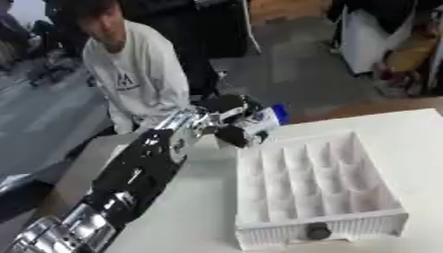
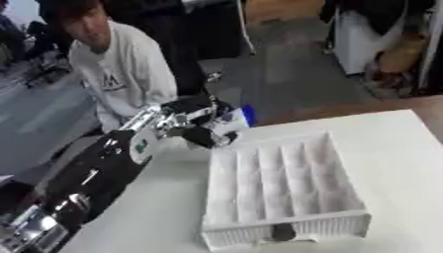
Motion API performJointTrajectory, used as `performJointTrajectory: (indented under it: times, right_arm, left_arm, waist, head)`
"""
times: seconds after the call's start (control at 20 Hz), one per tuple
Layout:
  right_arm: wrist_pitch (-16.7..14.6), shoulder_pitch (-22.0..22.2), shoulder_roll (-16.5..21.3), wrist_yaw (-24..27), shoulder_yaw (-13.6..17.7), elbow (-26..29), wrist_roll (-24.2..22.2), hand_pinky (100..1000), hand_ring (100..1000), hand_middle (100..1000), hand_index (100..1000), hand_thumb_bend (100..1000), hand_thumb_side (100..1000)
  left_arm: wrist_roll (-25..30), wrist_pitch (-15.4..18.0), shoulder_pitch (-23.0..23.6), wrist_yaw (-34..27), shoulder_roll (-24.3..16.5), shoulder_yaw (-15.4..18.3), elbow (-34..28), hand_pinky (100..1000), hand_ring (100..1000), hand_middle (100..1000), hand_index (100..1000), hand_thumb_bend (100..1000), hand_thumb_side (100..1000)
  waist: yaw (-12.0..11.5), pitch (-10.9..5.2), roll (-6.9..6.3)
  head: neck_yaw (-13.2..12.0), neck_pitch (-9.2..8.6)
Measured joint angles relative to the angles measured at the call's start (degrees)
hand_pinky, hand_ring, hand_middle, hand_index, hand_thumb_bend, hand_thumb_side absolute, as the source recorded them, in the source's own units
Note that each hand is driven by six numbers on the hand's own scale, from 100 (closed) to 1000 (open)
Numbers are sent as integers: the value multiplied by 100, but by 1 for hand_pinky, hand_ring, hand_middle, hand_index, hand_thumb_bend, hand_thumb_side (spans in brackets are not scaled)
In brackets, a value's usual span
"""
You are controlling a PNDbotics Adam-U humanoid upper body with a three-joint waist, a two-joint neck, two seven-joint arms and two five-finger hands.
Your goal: Pick up objects on the table and place them in the box.
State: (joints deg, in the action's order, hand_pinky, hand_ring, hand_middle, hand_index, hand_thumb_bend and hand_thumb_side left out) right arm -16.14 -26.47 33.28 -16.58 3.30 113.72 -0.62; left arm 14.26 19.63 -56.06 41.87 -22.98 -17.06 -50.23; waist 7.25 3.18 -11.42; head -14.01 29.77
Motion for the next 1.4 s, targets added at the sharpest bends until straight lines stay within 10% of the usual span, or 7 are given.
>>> performJointTrajectory:
  times: [0.6,0.8,0.85,0.9,0.95,1.0,1.4]
  right_arm:
    - [-24,-70,0,27,-36,0,-54,464,518,451,567,389,868]
    - [-25,-99,-1,31,-40,0,-72,464,518,451,567,388,867]
    - [-26,-115,-1,33,-45,0,-73,464,518,451,567,388,867]
    - [-26,-115,-1,35,-50,0,-74,464,518,451,567,388,868]
    - [-27,-116,-1,36,-53,0,-74,464,518,451,567,388,868]
    - [-27,-116,-1,36,-59,0,-75,464,518,451,567,388,868]
    - [-45,-118,-1,47,-68,0,-99,464,518,451,567,388,868]
  left_arm:
    - [105,1093,-8,-142,284,-351,40,100,100,100,308,100,652]
    - [172,1441,-7,-105,354,-414,158,100,275,406,570,100,866]
    - [237,1516,-7,-61,354,-420,195,100,226,361,538,100,839]
    - [313,1587,-7,-7,354,-426,231,318,522,616,742,338,858]
    - [421,1658,-6,62,354,-437,269,318,522,616,742,338,858]
    - [545,1728,-4,136,356,-443,311,543,725,773,847,579,860]
    - [869,2028,3,566,452,-374,472,801,935,930,964,905,864]
  waist:
    - [71,7,-27]
    - [76,9,-34]
    - [77,9,-36]
    - [77,9,-36]
    - [78,9,-36]
    - [79,9,-37]
    - [88,24,-37]
  head:
    - [-1,-102]
    - [-1,-131]
    - [-1,-132]
    - [-1,-133]
    - [-1,-133]
    - [-1,-133]
    - [0,-134]
